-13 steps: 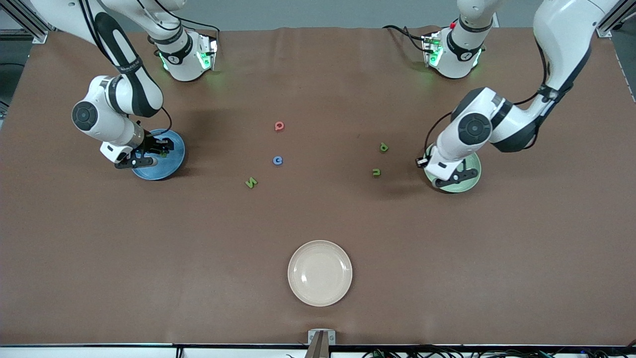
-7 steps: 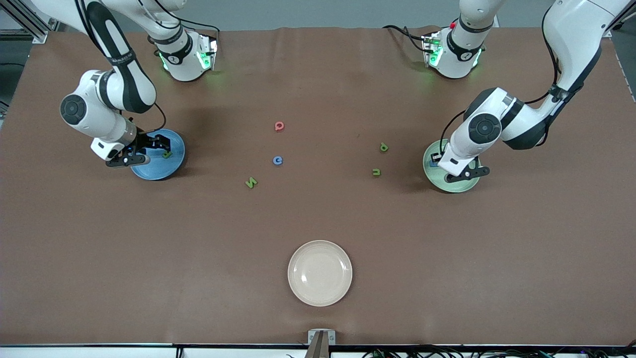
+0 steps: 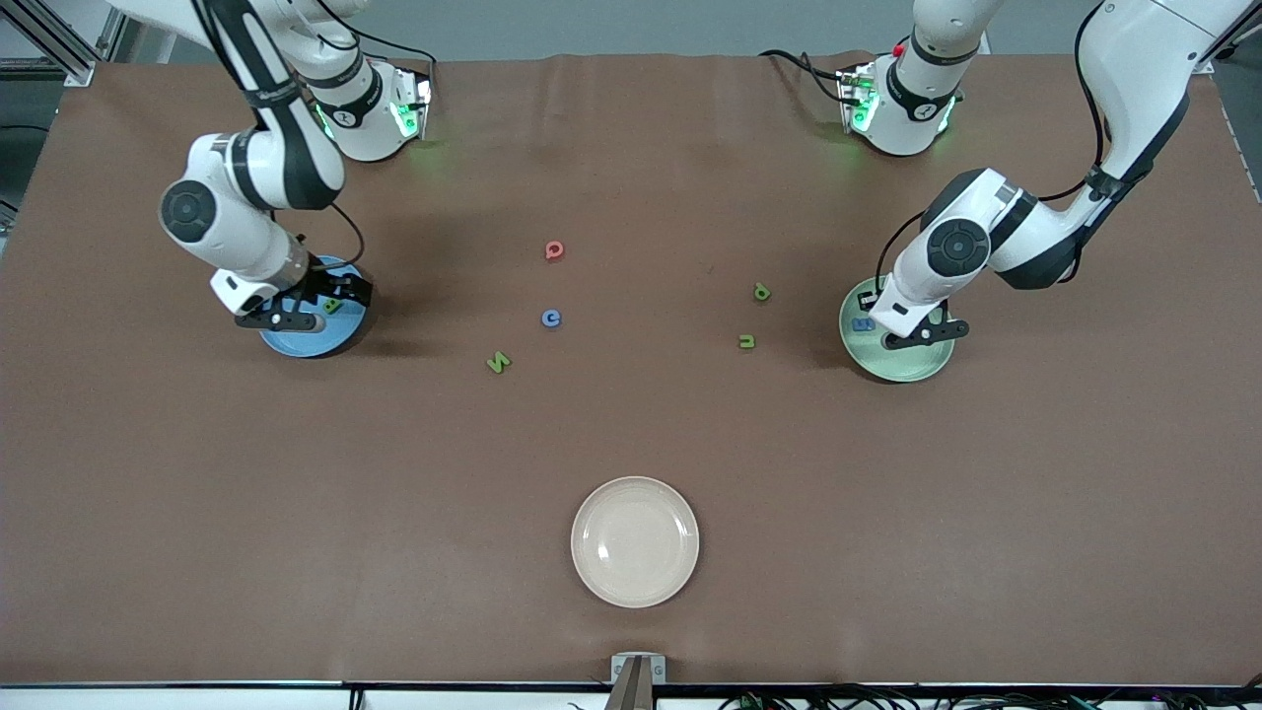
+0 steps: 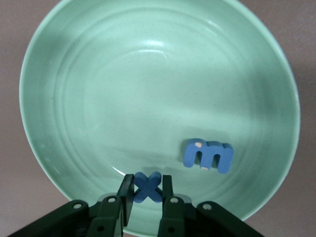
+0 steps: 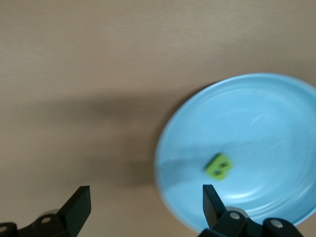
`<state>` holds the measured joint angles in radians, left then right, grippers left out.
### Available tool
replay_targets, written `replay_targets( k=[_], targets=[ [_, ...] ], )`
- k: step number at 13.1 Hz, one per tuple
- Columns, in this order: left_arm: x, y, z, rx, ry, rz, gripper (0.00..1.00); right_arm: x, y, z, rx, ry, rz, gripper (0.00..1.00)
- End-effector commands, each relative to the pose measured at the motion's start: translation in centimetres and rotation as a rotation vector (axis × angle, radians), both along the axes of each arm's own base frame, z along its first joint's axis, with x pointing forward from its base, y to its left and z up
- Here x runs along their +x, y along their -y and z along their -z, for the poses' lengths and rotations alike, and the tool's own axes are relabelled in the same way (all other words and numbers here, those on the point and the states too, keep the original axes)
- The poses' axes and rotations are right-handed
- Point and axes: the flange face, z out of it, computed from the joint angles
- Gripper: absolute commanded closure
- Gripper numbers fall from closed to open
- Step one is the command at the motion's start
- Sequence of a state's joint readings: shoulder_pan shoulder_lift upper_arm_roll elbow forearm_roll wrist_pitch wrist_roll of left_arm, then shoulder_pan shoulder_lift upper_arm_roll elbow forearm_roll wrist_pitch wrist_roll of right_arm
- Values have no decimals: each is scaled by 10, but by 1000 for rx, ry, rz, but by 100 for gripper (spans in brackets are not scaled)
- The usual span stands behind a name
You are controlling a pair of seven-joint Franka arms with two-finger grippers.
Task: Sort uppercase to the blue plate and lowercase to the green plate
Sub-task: 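Release the x and reach the p while the right gripper reaches the S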
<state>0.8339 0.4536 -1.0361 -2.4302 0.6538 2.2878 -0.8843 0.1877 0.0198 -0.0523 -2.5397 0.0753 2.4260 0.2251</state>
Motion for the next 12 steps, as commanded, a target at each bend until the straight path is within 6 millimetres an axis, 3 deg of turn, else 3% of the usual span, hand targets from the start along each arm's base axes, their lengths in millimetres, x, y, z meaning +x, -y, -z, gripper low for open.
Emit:
replay_targets(
  k=[1,3,5,7,8,9,12],
  targets=[
    [-4,-1,0,-1,16,30,76,12,-51,-23,-24,15,116,0],
    [-5,-1,2,-3,15,42,66,20,-65,-25,-25,29,183,0],
    [-5,-1,3,-2,13,43,61,21,-96,-27,-35,39,255,0],
    [-4,-1,1,2,16,44,37,31,-110,-28,-35,50,289,0],
    [-4,-1,0,8,20,40,30,38,-116,-27,-32,55,287,0],
    [-2,8,-7,8,33,48,27,38,-137,-26,-27,62,271,0],
    [9,40,-32,-9,87,2,12,50,-152,-14,-46,67,425,0]
  ],
)
